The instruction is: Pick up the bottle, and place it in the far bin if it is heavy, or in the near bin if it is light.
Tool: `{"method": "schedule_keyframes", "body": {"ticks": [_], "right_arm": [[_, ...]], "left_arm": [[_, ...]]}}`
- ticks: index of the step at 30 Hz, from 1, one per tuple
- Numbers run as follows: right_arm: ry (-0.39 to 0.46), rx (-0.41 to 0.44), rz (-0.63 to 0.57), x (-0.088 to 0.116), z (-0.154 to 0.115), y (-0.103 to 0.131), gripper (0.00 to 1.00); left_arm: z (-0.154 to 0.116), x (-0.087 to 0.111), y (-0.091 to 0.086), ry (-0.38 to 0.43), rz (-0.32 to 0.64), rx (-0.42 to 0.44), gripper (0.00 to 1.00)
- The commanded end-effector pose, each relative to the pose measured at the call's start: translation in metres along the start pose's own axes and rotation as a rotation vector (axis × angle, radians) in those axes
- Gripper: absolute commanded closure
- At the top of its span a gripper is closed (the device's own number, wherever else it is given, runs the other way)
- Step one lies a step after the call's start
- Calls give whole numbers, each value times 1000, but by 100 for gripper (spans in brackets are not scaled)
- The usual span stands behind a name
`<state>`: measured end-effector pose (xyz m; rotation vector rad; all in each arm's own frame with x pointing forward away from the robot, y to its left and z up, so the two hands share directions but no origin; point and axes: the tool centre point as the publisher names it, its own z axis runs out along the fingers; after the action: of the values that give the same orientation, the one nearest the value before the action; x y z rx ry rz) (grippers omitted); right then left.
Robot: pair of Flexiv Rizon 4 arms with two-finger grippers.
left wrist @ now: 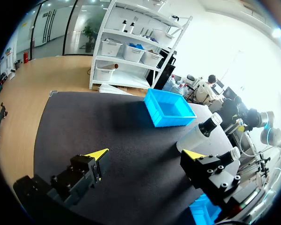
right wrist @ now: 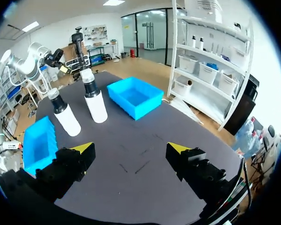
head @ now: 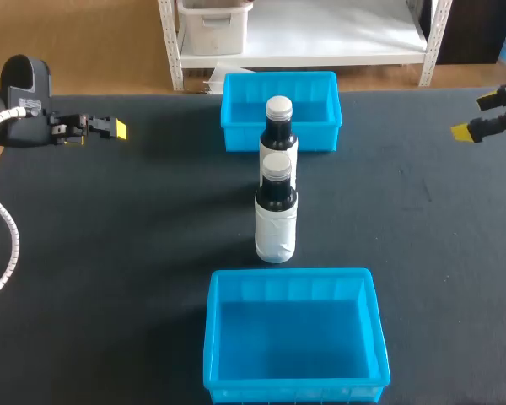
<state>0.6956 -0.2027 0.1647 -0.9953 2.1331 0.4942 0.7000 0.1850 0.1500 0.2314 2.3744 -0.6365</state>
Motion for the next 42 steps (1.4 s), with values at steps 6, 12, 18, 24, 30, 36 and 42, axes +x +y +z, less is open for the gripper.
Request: {"method": "schedule_keyframes", "body": {"ticks": [6, 12, 18, 24, 30, 36, 42], "right_arm": [[33, -487, -235, 0, -1, -5, 0], [-1, -492, -286, -3, 3, 4, 0], [-39, -488, -319, -7, 14, 41, 0], [-43, -461, -333, -12, 26, 76, 0], [-62, -444, -320, -18, 39, 103, 0], [-79, -474, -328, -27, 54, 129, 0], [-71, -514, -368, -38, 70, 149, 0]], "left_arm": [[0, 0, 0, 0, 0, 0, 0], [0, 0, 0, 0, 0, 0, 0], [0, 0, 0, 0, 0, 0, 0], [0, 0, 0, 0, 0, 0, 0], [0, 0, 0, 0, 0, 0, 0], [0, 0, 0, 0, 0, 0, 0], [0, 0, 0, 0, 0, 0, 0]]}}
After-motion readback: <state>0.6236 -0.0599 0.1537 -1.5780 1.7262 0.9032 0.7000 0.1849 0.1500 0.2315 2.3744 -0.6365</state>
